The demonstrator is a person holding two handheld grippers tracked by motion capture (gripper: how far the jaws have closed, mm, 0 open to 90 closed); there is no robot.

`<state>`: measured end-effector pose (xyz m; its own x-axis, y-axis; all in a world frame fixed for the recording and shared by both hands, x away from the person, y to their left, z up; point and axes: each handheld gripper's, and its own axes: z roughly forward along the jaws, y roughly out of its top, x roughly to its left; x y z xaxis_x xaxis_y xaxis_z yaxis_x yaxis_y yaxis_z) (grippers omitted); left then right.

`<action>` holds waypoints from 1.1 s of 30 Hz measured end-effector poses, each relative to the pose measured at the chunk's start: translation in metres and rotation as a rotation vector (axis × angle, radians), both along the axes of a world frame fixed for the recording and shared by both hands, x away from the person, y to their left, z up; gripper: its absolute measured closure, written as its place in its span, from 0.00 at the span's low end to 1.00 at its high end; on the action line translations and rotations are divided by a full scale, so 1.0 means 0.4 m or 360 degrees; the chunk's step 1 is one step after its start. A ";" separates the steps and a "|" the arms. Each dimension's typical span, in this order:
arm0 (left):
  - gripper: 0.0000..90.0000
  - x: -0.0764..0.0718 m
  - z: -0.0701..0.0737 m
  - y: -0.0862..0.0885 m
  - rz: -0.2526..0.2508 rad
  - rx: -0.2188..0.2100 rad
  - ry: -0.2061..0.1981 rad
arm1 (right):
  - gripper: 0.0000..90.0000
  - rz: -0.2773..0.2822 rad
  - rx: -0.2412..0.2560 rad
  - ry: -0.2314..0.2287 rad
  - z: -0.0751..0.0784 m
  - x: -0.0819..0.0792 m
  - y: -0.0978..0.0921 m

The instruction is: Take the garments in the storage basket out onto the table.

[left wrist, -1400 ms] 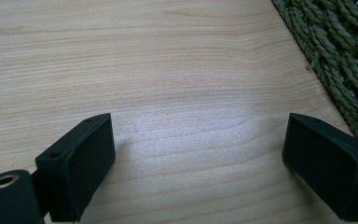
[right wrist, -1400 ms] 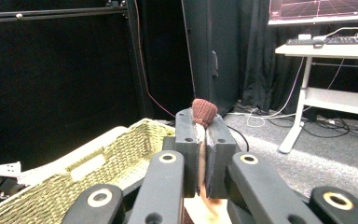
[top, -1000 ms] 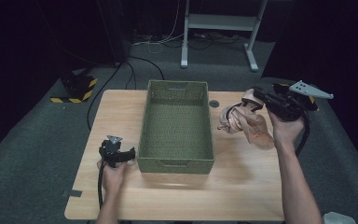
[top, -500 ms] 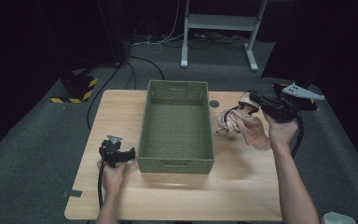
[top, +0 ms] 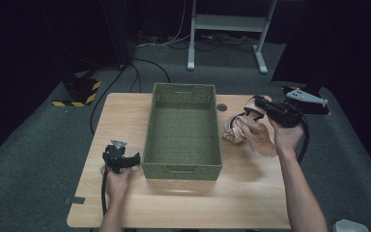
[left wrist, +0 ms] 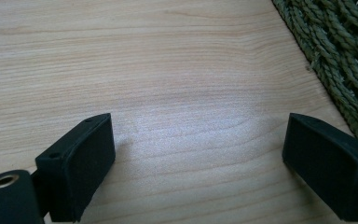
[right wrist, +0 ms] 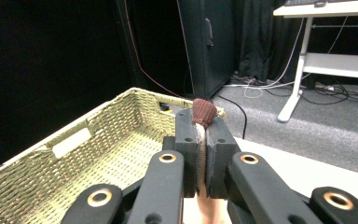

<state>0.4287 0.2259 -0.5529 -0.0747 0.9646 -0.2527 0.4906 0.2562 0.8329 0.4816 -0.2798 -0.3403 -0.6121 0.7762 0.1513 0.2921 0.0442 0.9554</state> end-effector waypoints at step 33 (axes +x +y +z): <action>0.10 0.000 0.000 0.000 0.0000 0.0000 0.0000 | 0.95 0.0018 -0.0002 0.0163 -0.093 0.040 0.039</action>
